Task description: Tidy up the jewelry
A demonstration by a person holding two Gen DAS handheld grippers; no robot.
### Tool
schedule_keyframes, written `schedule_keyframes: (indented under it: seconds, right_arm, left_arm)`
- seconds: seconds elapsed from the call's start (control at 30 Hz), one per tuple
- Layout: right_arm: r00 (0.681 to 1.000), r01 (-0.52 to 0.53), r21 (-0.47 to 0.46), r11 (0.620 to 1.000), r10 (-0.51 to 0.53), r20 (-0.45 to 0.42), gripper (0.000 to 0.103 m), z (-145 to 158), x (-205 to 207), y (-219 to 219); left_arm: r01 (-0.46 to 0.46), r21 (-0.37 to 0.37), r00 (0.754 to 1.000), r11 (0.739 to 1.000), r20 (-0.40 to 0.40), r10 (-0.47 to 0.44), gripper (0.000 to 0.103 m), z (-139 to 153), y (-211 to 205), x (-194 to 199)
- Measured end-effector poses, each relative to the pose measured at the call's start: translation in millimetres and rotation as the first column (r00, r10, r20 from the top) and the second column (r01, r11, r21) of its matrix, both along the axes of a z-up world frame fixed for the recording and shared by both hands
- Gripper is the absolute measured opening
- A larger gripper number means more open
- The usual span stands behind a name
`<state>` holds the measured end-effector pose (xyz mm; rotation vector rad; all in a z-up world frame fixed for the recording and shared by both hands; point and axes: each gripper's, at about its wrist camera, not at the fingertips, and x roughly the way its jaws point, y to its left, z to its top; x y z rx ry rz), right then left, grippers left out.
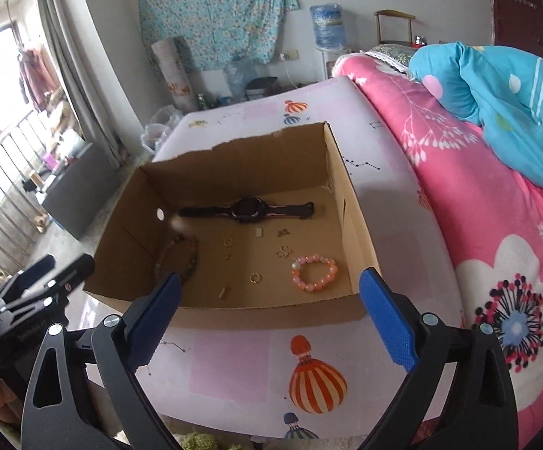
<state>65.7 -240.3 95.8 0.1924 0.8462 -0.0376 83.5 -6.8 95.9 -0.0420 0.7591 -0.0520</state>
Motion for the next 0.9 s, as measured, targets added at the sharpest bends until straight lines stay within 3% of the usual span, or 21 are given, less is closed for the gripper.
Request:
schedule_keyframes:
  seconds: [0.17,0.33,0.5,0.9]
  right_arm:
    - [1.000,0.016,-0.072,0.997,-0.017,-0.011,0.096,2.6,-1.9,7.6]
    - [1.000,0.012,-0.083,0.996,-0.014,-0.022,0.096,5.3,-0.9,10.4]
    - [0.997,-0.012,-0.114,0.993,0.003,-0.077,0.096,-1.4,8.4,13.8]
    - [0.990,-0.008,-0.094,0.996,-0.005,-0.138,0.096,-17.5,14.1,14.1]
  left_arm:
    - [-0.033,0.007,0.998,0.999,-0.060,0.034,0.094,0.7,2.5,3.5]
    - [-0.054,-0.021,0.986,0.998,-0.159,0.050,0.094,-10.3,-2.1,7.8]
    - [-0.048,0.022,0.982,0.999,-0.183,0.052,0.094,-14.6,-9.7,4.6]
    - [-0.042,0.045,0.968,0.998,-0.247,0.052,0.094,-23.8,-13.8,7.0]
